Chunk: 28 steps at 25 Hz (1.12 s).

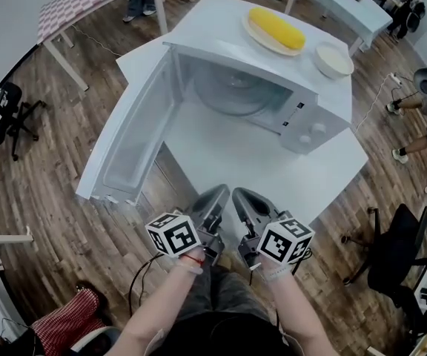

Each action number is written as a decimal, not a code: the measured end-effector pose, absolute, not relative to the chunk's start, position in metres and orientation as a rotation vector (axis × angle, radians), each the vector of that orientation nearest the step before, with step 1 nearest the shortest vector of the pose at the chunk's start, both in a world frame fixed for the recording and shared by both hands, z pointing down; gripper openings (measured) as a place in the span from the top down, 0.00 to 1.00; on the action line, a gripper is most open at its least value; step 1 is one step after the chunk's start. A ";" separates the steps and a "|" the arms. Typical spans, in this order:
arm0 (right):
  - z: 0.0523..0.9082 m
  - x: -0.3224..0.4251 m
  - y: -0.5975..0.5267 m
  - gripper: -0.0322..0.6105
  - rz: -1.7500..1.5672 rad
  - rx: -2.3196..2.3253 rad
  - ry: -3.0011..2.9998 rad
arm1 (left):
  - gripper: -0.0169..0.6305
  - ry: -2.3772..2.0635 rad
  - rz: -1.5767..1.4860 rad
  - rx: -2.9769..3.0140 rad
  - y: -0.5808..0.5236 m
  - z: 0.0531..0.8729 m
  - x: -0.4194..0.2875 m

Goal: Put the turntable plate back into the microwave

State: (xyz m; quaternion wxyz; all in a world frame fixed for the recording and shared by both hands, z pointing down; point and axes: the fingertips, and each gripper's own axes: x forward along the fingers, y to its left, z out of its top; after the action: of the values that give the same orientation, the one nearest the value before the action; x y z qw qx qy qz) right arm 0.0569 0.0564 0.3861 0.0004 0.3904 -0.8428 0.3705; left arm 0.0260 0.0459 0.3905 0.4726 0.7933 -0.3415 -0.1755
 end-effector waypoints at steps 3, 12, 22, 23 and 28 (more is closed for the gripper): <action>0.380 0.057 0.068 0.92 1.093 1.228 -2.659 | 0.95 -0.848 -0.418 1.966 0.059 0.384 0.028; 0.368 0.058 0.102 0.92 0.954 1.244 -2.670 | 0.95 -0.885 -0.358 2.051 0.094 0.374 0.030; 0.362 0.051 0.136 0.92 0.925 1.216 -2.682 | 0.95 -0.883 -0.333 2.081 0.126 0.369 0.028; 0.361 0.050 0.138 0.92 0.921 1.212 -2.686 | 0.95 -0.884 -0.332 2.083 0.128 0.369 0.028; 0.354 0.051 0.146 0.92 0.899 1.200 -2.706 | 0.95 -0.897 -0.339 2.088 0.136 0.365 0.030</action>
State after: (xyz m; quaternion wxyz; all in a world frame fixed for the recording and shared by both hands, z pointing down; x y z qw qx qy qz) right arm 0.0505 0.1457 0.3539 0.0240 0.3879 -0.8744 0.2905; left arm 0.0296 0.1362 0.3648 0.4094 0.8291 -0.3560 -0.1347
